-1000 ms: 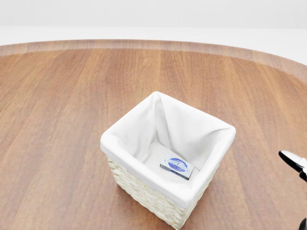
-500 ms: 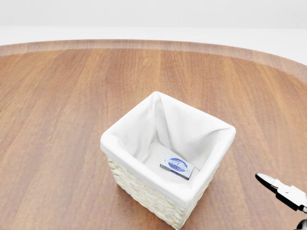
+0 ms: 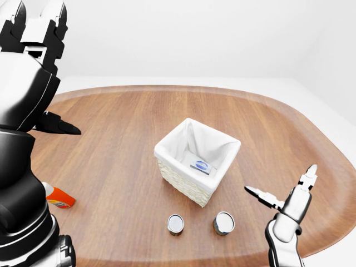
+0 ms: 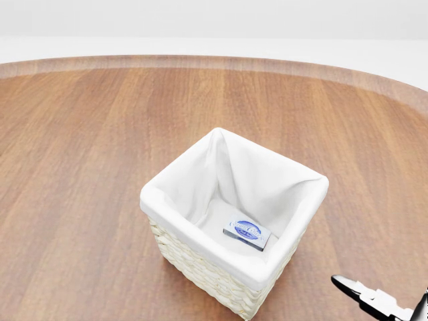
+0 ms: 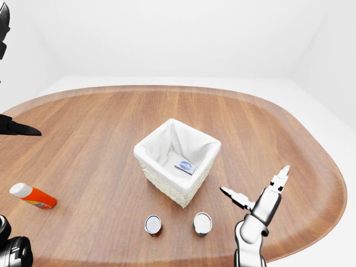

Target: Pick up the alphabet soup and the cream cheese box, and put them in the basket.

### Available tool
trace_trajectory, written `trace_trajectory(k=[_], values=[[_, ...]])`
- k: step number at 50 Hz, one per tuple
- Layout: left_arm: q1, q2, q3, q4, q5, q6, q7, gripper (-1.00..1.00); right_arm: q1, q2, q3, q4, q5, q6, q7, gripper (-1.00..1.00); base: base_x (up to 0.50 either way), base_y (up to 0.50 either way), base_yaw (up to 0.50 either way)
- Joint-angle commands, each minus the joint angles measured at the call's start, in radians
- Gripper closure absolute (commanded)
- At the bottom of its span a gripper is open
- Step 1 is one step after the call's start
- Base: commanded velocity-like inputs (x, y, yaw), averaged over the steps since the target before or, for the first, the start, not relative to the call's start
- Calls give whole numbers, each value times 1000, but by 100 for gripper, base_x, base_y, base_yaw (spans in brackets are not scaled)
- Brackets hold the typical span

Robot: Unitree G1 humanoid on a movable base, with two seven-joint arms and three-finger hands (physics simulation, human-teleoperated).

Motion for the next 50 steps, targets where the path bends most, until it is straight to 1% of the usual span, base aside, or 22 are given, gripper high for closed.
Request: trace_trajectory(k=[1, 5, 8, 10, 12, 13, 15, 16, 17, 18, 20, 23, 24, 25, 26, 27, 28, 29, 50], values=[[-12, 6, 4, -10, -39, 0, 16, -100, 14, -2, -6, 81, 74, 0, 0, -100, 0, 0, 0], [-16, 11, 2, -12, -37, 0, 10, -100, 16, -4, -16, 92, 73, 0, 0, -100, 0, 0, 0], [-19, 13, 1, -15, -35, 0, 3, -100, 16, -5, -3, 110, 61, 0, 0, -100, 0, 0, 0], [-20, 13, 1, -17, -34, 0, 0, -100, 6, -9, 3, 139, 28, 0, 0, -100, 0, 0, 0], [-23, 16, 2, -20, -33, 0, -6, -100, 3, -18, 32, 174, 10, 0, 0, -100, 0, 0, 0], [-25, 17, 1, -22, -32, 0, -9, -100, -2, -17, 31, 186, -9, 0, 0, -100, 0, 0, 0], [-26, 18, 1, -24, -31, 0, -12, -100, -9, -24, 56, 210, 12, 0, 0, -100, 0, 0, 0], [-25, 18, 1, -23, -31, 0, -11, -100, -8, -25, 61, 213, -4, 0, 0, -100, 0, 0, 0], [-15, 10, 2, -13, -36, 0, 9, -100, -19, -25, 53, 219, -51, 0, 0, -100, 0, 0, 0], [-17, 11, 2, -14, -35, 0, 6, -100, -19, -28, 58, 223, -60, 0, 0, -100, 0, 0, 0], [-26, 18, 1, -22, -31, 0, -10, -100, -19, -28, 57, 219, -41, 0, 0, -100, 0, 0, 0], [-19, 13, 1, -16, -35, 0, 2, -100, -3, -29, 69, 208, 27, 0, 0, -100, 0, 0, 0], [-11, 7, 1, -9, -38, 0, 16, -100, 3, -27, 72, 205, 44, 0, 17, -100, 0, 0, 0], [-9, 5, 1, -5, -39, 0, 21, -100, 1, -26, 74, 219, 18, 0, 7, -100, 0, 0, 0], [-21, 15, 1, -17, -34, 0, -3, -100, -6, -27, 78, 228, 15, 0, 13, -100, 0, 0, 0], [-22, 15, 1, -18, -33, 0, -5, -100, -12, -27, 80, 234, 12, 0, 13, -100, 0, 0, 0], [-13, 8, 1, -10, -36, 0, 11, -100, -20, -25, 77, 242, -4, 0, 0, -100, 0, 0, 0], [-16, 11, 1, -14, -34, 0, 3, -100, -53, -21, 48, 264, -78, 0, 0, -100, 0, 0, 0], [-17, 10, 1, -14, -33, 0, 2, -100, -52, -40, 71, 267, -69, 0, 0, -100, 0, 0, 0]])
